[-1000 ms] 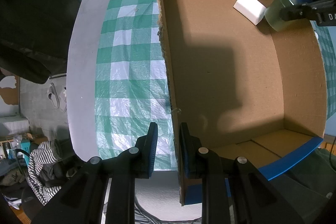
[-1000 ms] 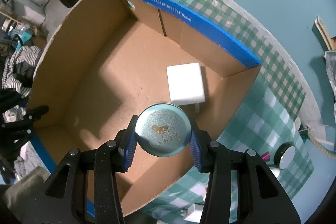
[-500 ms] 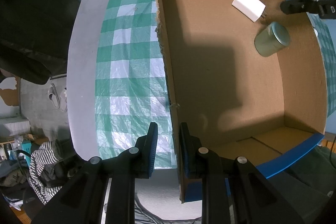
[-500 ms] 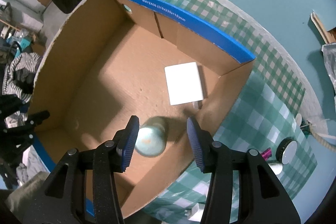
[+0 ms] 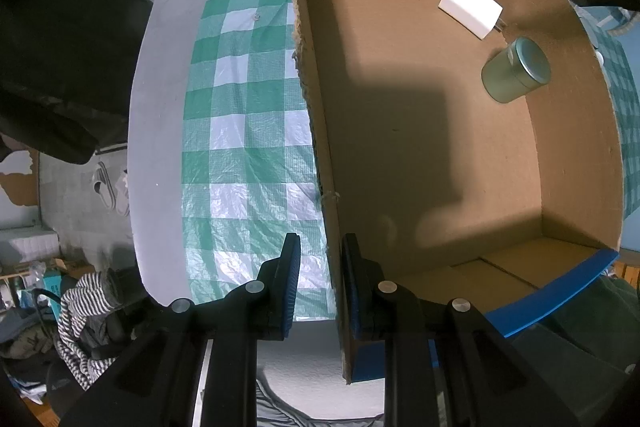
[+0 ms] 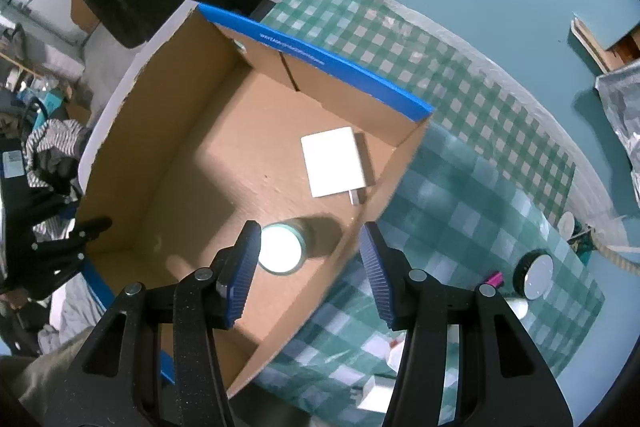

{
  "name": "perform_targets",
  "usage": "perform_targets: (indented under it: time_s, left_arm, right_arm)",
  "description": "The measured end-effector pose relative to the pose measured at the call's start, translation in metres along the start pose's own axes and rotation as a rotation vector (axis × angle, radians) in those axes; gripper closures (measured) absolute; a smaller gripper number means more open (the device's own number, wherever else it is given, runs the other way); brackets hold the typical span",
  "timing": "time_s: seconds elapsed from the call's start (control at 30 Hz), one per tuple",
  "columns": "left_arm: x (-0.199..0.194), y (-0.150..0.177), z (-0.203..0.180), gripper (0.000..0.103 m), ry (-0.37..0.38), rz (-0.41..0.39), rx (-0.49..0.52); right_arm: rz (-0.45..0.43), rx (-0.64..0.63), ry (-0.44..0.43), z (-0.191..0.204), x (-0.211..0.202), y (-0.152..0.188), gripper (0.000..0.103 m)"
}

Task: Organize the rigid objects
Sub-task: 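Move the right gripper back to the table and grasp the white octagonal device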

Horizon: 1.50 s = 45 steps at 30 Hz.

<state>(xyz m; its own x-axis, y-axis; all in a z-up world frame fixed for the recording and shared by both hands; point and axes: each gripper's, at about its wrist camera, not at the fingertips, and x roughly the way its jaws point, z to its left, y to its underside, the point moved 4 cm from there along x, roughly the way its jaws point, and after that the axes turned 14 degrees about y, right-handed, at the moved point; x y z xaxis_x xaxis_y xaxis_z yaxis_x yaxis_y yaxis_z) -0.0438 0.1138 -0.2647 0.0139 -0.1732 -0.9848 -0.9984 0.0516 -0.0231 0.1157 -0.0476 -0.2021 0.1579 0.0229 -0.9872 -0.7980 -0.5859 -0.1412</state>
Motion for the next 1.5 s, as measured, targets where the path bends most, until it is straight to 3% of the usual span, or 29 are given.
perform_targets:
  time_s: [0.4, 0.83, 1.13, 1.23, 1.5]
  left_arm:
    - [0.0, 0.0, 0.0, 0.082, -0.002, 0.005, 0.014]
    - [0.0, -0.001, -0.004, 0.082, -0.006, 0.02, 0.028]
    - [0.0, -0.002, -0.003, 0.082, -0.013, 0.026, 0.02]
    - [0.001, -0.002, -0.003, 0.082, -0.014, 0.026, 0.013]
    - [0.002, -0.002, -0.002, 0.082, -0.022, 0.03, -0.01]
  right_arm:
    - [0.005, 0.07, 0.024, -0.043, -0.014, 0.035, 0.047]
    - [0.073, 0.122, 0.051, -0.086, 0.012, 0.093, 0.042]
    - [0.128, 0.039, 0.032, -0.09, 0.05, 0.129, 0.042]
    - [0.14, -0.01, 0.033, -0.09, 0.062, 0.138, 0.037]
    - [0.14, -0.122, 0.029, -0.085, 0.078, 0.152, 0.037]
